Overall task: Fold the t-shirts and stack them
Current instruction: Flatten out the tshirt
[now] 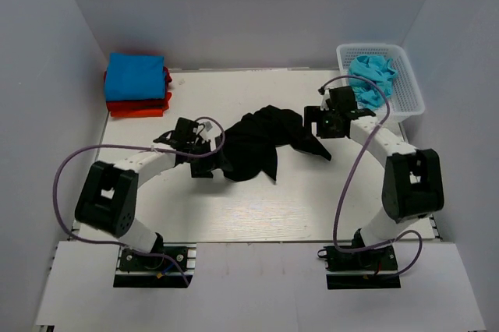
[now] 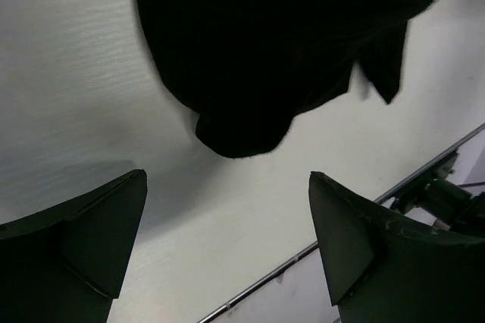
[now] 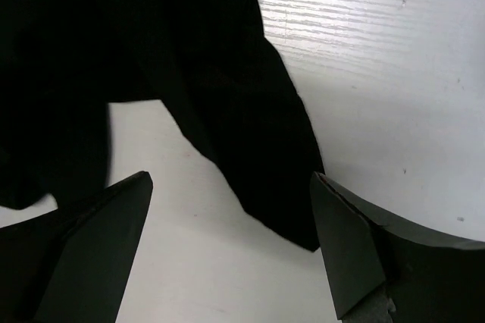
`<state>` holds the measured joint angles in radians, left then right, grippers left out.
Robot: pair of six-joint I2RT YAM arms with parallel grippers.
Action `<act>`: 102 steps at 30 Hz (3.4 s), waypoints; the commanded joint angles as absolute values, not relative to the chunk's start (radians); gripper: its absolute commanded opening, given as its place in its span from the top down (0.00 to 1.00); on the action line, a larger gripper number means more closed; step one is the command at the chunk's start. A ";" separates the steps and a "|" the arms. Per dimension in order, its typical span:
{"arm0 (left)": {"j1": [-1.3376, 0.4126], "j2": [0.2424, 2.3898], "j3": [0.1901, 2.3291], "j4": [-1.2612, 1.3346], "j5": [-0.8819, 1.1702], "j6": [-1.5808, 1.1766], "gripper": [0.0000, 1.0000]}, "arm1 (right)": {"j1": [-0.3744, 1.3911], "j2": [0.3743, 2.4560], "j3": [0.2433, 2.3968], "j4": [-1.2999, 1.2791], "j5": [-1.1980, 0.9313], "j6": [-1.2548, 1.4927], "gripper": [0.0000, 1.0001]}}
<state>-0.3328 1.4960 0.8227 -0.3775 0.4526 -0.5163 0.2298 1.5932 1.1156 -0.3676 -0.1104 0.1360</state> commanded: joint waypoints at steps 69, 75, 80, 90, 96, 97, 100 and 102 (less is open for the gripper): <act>-0.426 0.853 1.591 -0.867 -0.661 -0.695 1.00 | 0.328 0.867 1.350 -0.242 0.623 0.044 1.00; -0.417 1.040 1.372 -0.830 -0.727 -0.709 1.00 | 0.327 1.004 1.232 -0.223 0.588 0.115 1.00; -0.365 1.259 1.235 -0.682 -0.637 -0.729 1.00 | 0.310 1.193 1.167 -0.134 0.522 0.124 1.00; -0.189 1.745 1.417 -0.457 -0.462 -0.615 1.00 | 0.242 1.760 1.506 -0.164 0.439 0.081 1.00; -0.115 2.090 1.837 -0.627 -0.394 -0.592 0.75 | 0.235 2.110 1.907 -0.277 0.456 0.051 1.00; -0.106 2.129 1.885 -0.671 -0.374 -0.571 0.64 | 0.232 2.181 2.018 -0.358 0.459 0.038 0.90; -0.094 2.212 2.015 -0.730 -0.313 -0.542 0.01 | 0.239 2.281 2.203 -0.455 0.488 0.026 0.10; -0.083 2.198 2.016 -0.742 -0.292 -0.532 0.01 | 0.242 2.248 2.174 -0.466 0.465 0.025 0.10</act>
